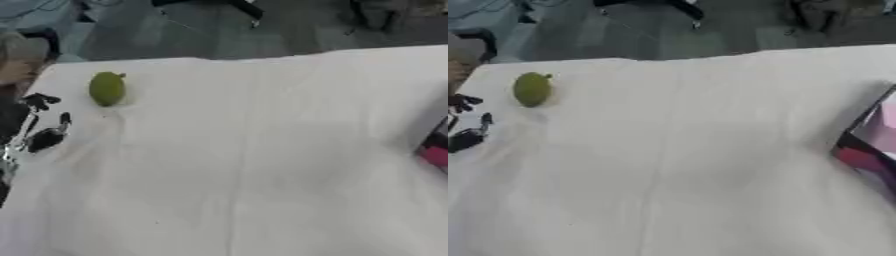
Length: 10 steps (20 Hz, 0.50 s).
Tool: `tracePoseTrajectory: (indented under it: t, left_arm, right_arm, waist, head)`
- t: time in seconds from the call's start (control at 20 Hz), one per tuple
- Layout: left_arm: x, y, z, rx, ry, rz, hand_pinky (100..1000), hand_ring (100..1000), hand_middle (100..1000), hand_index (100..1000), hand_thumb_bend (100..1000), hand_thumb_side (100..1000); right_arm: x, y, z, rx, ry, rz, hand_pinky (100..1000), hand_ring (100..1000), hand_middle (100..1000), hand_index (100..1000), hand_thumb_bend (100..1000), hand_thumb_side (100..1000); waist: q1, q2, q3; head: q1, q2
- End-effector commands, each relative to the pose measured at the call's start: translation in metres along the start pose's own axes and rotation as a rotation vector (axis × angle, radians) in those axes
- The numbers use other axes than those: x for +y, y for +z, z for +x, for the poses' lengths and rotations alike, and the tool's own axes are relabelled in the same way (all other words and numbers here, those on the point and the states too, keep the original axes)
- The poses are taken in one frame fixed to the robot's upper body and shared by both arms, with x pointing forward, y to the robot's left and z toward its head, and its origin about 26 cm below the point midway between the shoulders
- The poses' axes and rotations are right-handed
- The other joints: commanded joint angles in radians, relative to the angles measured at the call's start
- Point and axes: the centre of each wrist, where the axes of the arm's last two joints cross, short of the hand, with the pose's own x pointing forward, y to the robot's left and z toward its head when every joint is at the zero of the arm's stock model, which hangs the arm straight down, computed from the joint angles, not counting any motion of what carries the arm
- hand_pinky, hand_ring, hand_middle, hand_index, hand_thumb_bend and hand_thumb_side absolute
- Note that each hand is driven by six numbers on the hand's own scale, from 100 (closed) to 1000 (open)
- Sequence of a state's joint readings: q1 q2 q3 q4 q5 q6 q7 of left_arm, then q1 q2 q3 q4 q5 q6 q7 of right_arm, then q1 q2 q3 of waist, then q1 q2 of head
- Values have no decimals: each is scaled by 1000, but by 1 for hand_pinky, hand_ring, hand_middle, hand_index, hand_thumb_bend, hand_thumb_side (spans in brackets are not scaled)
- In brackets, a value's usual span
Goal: Pick up the objects with one hand, pass them to the other hand, and then place them into the box on the other side of the table.
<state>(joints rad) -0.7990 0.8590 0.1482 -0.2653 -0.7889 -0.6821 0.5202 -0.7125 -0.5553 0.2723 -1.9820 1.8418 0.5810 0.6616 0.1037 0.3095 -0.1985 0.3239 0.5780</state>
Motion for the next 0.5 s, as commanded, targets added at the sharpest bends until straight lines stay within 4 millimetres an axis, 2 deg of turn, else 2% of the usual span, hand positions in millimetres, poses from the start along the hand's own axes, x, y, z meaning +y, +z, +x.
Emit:
tracePoseTrajectory:
  t: [0.05, 0.25, 0.5]
  left_arm:
    - [35, -13, -7, -85, 46, 112, 732, 691, 718, 808, 100, 598]
    - [36, -10, -9, -50, 81, 94, 728, 689, 716, 807, 100, 715]
    - [47, -4, -19, -2, 100, 118, 727, 690, 717, 806, 100, 703]
  right_arm:
    - [-9, 0, -1, 19, -46, -10, 873, 892, 859, 1000, 591, 337]
    - [-9, 3, 5, 15, -91, -16, 870, 889, 855, 1000, 591, 337]
    - [-8, 6, 10, 26, -144, -16, 866, 886, 850, 1000, 588, 344]
  waist:
    - [-1, -25, -14]
    - [1, -14, -49]
    - [-1, -1, -85]
  head:
    - [17, -18]
    - [44, -38]
    - [72, -67]
